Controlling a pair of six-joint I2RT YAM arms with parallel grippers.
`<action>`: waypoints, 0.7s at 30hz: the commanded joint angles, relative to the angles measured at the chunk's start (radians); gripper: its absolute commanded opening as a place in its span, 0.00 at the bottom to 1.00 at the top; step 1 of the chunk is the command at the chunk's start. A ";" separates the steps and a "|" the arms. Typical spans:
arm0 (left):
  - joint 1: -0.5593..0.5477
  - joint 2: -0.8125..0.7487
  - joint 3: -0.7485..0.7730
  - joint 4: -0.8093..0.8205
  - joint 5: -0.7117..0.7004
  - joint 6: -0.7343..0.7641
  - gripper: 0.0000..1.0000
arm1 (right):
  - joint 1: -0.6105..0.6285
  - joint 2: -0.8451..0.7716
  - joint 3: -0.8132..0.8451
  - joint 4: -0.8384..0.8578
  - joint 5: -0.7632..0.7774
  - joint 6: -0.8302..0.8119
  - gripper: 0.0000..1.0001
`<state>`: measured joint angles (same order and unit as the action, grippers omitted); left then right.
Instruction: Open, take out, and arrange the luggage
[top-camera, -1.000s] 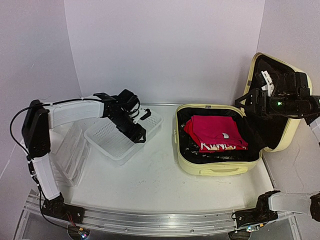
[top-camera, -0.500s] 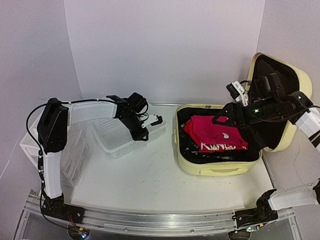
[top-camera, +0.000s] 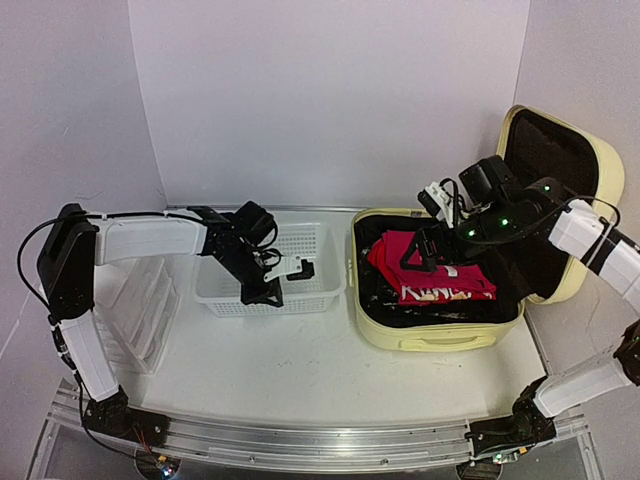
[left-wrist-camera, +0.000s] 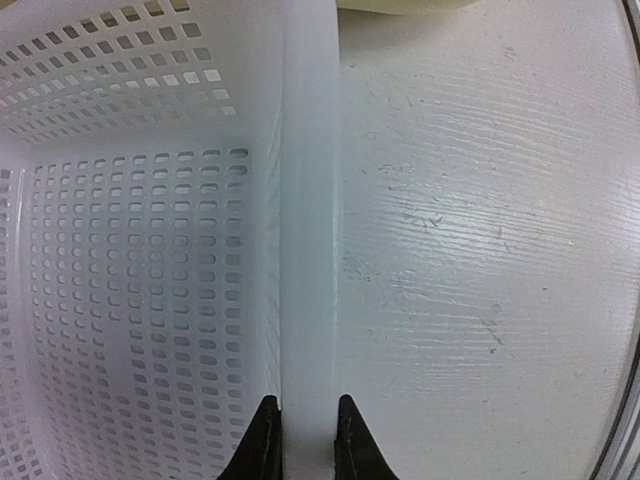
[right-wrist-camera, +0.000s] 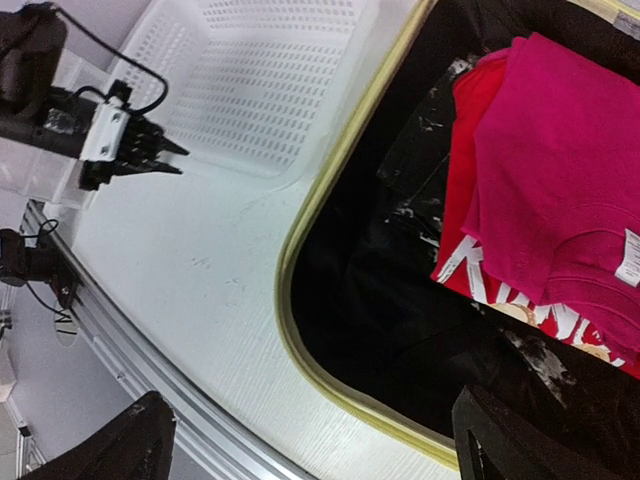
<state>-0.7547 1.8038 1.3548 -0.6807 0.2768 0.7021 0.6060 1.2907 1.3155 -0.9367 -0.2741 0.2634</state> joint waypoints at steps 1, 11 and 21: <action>-0.058 -0.048 -0.037 0.014 0.078 -0.029 0.09 | 0.006 0.065 0.052 -0.051 0.143 -0.016 0.98; -0.106 -0.086 -0.068 0.074 0.073 -0.147 0.44 | 0.073 0.287 0.219 -0.261 0.465 -0.153 0.98; -0.096 -0.451 -0.112 0.149 -0.012 -0.328 0.84 | 0.076 0.471 0.345 -0.331 0.624 -0.210 0.98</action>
<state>-0.8574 1.5364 1.2285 -0.6090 0.3016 0.4881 0.6807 1.7096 1.6051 -1.2385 0.2657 0.0834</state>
